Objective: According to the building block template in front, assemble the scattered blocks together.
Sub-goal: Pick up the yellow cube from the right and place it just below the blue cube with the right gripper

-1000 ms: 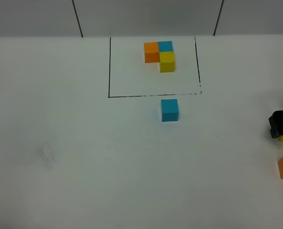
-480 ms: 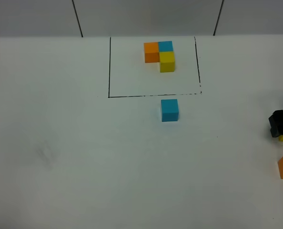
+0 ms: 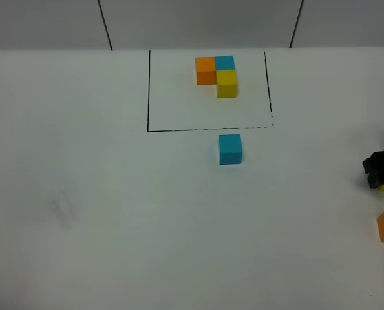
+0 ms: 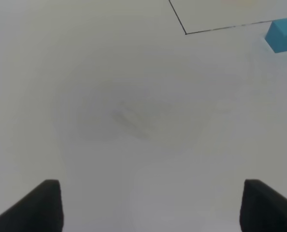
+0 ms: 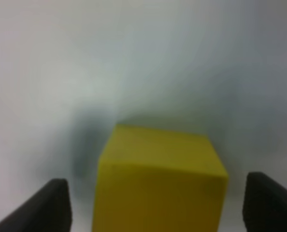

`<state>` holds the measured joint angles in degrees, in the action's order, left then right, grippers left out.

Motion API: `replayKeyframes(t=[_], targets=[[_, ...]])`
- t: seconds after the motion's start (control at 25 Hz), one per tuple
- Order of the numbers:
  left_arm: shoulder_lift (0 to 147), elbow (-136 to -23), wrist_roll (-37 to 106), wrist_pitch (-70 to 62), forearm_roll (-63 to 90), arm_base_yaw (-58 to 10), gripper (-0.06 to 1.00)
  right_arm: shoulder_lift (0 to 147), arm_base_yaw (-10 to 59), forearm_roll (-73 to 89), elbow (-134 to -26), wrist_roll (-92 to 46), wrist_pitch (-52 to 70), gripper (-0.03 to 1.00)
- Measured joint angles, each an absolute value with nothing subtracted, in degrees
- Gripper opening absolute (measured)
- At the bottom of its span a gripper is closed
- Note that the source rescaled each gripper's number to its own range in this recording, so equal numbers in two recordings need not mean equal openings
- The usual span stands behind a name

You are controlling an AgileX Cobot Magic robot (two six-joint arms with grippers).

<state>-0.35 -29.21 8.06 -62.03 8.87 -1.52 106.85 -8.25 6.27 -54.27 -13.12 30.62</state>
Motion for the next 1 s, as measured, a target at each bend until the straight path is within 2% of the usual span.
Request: replayKeyframes(t=[0.24, 0.32, 0.36, 0.4, 0.56, 0.68, 0.8, 1.0], targets=[[-0.3, -29.2, 8.1, -62.0, 8.9, -1.5, 0.63, 106.8, -8.2, 6.3, -54.3, -12.9, 30.6, 0.53], [-0.3, -29.2, 8.1, -62.0, 8.9, -1.5, 0.63, 106.8, -8.2, 6.3, -54.3, -12.7, 31.0, 0.4], [-0.3, -29.2, 8.1, -62.0, 8.9, -1.5, 0.63, 106.8, -8.2, 6.3, -54.3, -12.3, 31.2, 0.28], [-0.3, -29.2, 8.1, -62.0, 8.9, -1.5, 0.63, 106.8, -8.2, 6.3, -54.3, -12.0, 31.5, 0.26], [-0.3, -29.2, 8.1, -62.0, 8.9, -1.5, 0.63, 106.7, -7.6, 5.7, -55.4, -11.1, 34.2, 0.26], [-0.3, -29.2, 8.1, -62.0, 8.9, -1.5, 0.63, 105.1, -4.3, 3.4, -57.8, -8.8, 38.9, 0.26], [-0.3, -29.2, 8.1, -62.0, 8.9, -1.5, 0.63, 101.2, 1.5, -1.7, -60.2, 1.3, 43.9, 0.26], [-0.3, -29.2, 8.1, -62.0, 8.9, -1.5, 0.63, 97.1, 15.5, -11.0, -61.7, 23.2, 51.9, 0.26]])
